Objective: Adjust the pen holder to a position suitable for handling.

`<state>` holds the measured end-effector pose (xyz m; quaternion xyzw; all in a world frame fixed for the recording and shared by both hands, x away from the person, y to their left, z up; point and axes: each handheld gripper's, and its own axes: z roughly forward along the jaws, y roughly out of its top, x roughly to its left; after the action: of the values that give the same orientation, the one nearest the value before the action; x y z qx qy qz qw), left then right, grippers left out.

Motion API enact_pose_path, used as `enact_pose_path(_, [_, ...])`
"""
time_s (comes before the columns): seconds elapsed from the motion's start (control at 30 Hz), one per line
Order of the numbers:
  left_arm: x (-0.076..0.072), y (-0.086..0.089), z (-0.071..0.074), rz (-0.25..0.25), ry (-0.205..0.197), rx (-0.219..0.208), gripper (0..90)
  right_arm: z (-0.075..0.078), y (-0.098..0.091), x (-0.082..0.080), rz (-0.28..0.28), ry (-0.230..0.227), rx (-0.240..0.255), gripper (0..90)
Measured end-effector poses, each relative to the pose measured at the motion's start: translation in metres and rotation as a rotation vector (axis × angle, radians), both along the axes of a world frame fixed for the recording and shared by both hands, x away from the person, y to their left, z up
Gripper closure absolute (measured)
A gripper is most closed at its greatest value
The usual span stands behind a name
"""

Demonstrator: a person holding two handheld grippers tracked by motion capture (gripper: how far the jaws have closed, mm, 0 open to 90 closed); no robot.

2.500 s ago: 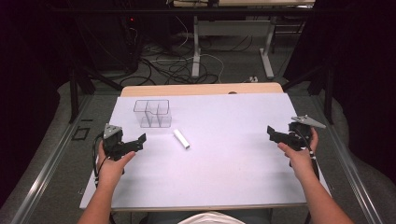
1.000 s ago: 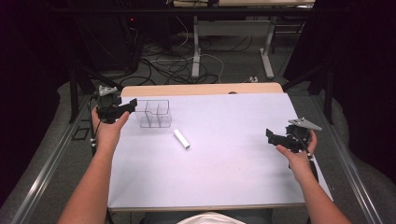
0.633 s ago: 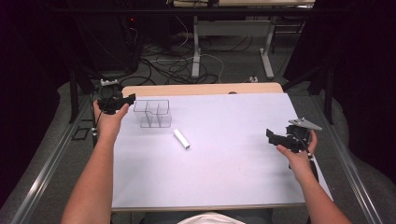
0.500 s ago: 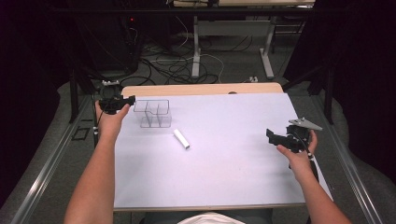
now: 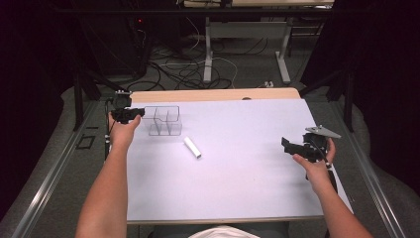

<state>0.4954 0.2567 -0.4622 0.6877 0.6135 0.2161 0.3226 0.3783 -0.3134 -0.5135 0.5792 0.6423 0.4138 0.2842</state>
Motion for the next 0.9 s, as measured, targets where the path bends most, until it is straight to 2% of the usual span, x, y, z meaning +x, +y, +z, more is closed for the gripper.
enact_pose_path(0.2, [0.0013,-0.0039,-0.0038,-0.008,0.025,0.003,77.1,-0.0004,-0.0003,0.0,0.003,0.015,0.003,3.7])
enact_pose_path(0.3, [0.0012,-0.0058,-0.0046,-0.005,0.029,-0.002,81.3,-0.0009,-0.0004,0.0007,0.012,0.008,0.0,3.9])
enact_pose_path(0.4, [0.0009,-0.0072,-0.0047,0.007,0.03,0.022,85.1,-0.0008,0.0001,0.0007,0.015,0.009,0.005,4.0])
enact_pose_path(0.47, [0.0008,-0.0055,-0.0051,0.016,0.049,0.008,88.1,-0.001,0.0,0.0007,0.018,0.011,0.004,4.2])
enact_pose_path(0.7, [0.0012,-0.0043,-0.0051,0.042,0.057,-0.026,88.7,-0.0023,0.0022,0.001,0.023,0.022,0.014,5.4])
enact_pose_path(0.9, [0.0009,-0.0086,-0.0053,0.048,0.055,-0.033,88.8,-0.0024,0.0032,0.0013,0.028,0.025,0.013,5.7])
